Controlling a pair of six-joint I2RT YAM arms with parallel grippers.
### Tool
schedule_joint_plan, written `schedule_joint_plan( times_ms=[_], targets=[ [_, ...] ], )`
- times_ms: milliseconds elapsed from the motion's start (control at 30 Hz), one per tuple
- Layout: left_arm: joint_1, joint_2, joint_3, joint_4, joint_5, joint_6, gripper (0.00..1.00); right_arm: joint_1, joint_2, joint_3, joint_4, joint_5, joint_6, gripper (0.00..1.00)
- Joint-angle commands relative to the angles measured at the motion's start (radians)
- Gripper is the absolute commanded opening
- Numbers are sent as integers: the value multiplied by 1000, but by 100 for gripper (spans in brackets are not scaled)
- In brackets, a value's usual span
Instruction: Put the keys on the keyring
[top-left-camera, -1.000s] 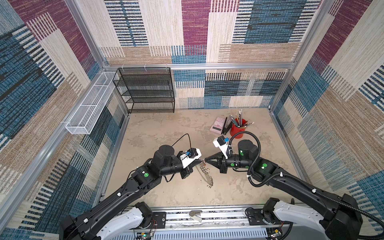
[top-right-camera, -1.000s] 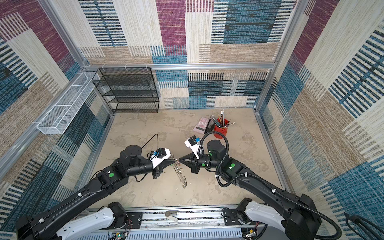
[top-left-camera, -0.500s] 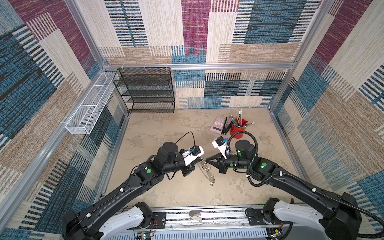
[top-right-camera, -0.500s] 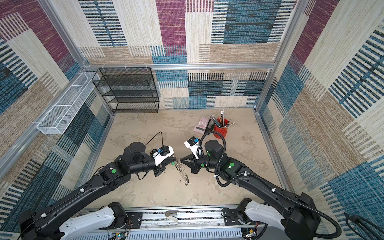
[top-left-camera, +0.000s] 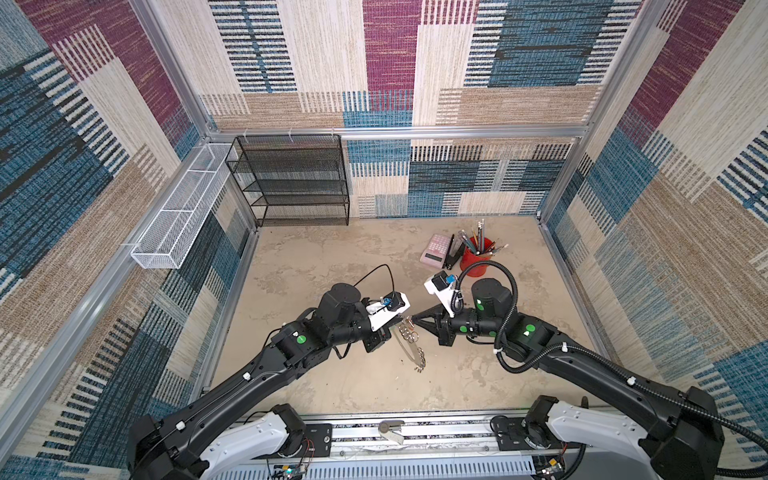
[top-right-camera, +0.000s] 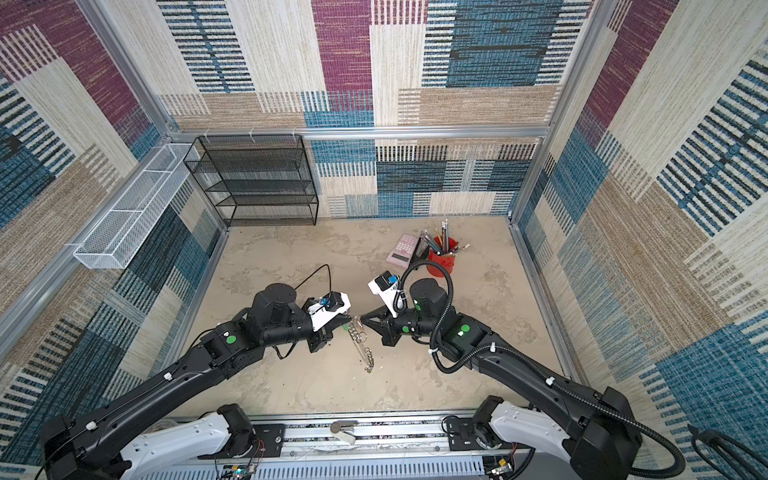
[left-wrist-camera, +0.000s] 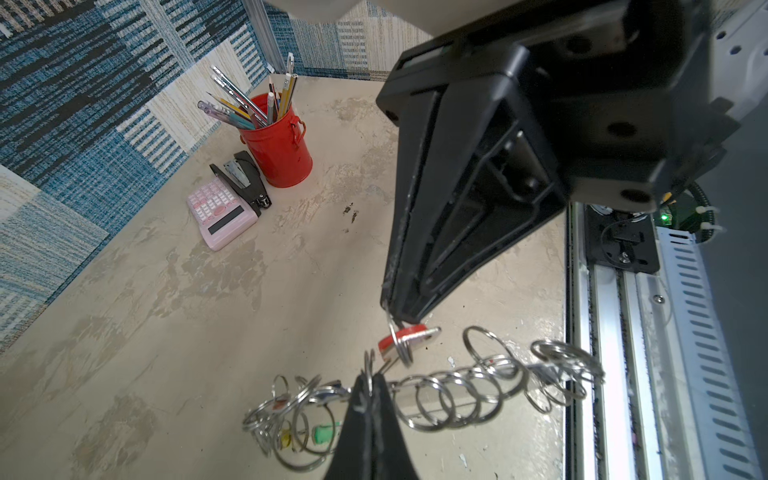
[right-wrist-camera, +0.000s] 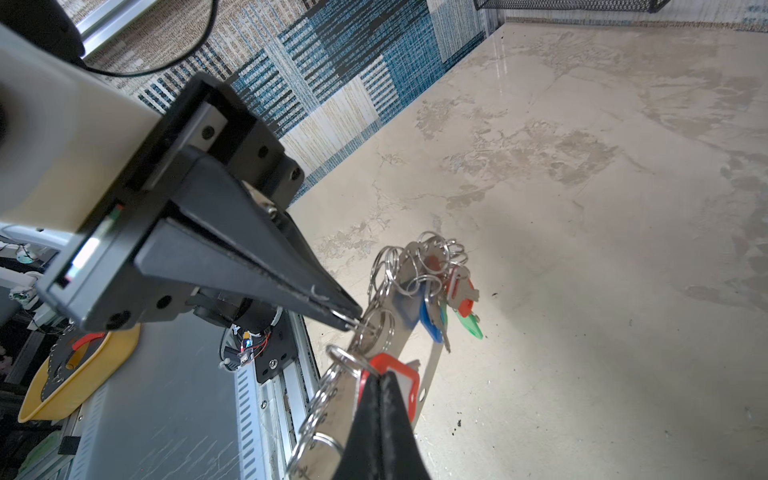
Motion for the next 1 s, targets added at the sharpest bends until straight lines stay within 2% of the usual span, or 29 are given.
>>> schedule_joint_plan(
  times_ms=[0,967],
  targets=[
    [-2,1,16,12,3,28,0,1,15,16,-3,6,-20,0],
    [-14,47,63,-50,-23,32,0,12,62,49,-39,50,-29,0]
  ],
)
